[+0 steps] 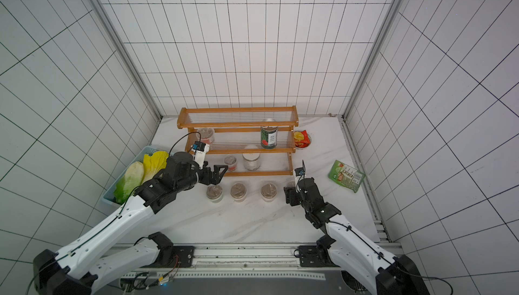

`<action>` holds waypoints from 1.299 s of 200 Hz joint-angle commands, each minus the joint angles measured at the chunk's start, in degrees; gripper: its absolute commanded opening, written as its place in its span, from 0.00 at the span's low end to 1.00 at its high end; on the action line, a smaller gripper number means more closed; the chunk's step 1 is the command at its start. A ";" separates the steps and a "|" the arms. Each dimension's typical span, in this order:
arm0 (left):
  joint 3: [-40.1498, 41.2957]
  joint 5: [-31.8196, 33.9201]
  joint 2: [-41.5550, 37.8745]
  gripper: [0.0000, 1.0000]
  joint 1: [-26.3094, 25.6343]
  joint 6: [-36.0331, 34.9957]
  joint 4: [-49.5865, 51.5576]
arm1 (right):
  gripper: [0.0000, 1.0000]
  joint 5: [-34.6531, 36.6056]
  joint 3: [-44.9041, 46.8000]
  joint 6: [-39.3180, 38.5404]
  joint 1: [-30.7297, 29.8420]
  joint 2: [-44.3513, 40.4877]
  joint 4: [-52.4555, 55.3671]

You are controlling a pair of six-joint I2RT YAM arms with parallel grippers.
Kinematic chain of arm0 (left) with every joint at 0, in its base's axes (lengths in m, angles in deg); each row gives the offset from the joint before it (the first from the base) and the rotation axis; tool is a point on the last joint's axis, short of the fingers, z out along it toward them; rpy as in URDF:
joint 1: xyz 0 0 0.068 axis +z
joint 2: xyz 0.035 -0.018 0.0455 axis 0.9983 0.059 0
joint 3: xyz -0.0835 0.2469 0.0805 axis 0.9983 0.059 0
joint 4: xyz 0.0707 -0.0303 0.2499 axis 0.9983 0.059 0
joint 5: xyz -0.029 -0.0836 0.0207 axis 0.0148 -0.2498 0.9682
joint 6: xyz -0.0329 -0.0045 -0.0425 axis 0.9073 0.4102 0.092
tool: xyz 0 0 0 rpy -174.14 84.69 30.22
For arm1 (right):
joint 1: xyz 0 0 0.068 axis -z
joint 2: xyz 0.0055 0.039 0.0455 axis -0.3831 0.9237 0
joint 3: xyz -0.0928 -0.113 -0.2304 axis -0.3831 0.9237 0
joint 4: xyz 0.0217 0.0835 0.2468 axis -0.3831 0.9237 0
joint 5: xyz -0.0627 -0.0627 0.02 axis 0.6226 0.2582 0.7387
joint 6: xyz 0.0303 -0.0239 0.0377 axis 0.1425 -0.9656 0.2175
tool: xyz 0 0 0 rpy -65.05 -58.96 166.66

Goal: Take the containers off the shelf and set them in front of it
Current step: Place the container at the center of the board.

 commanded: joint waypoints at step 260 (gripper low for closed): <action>2.46 -3.96 0.31 0.98 2.14 -0.93 -1.86 | 0.97 11.64 -3.32 3.07 -4.29 1.11 3.05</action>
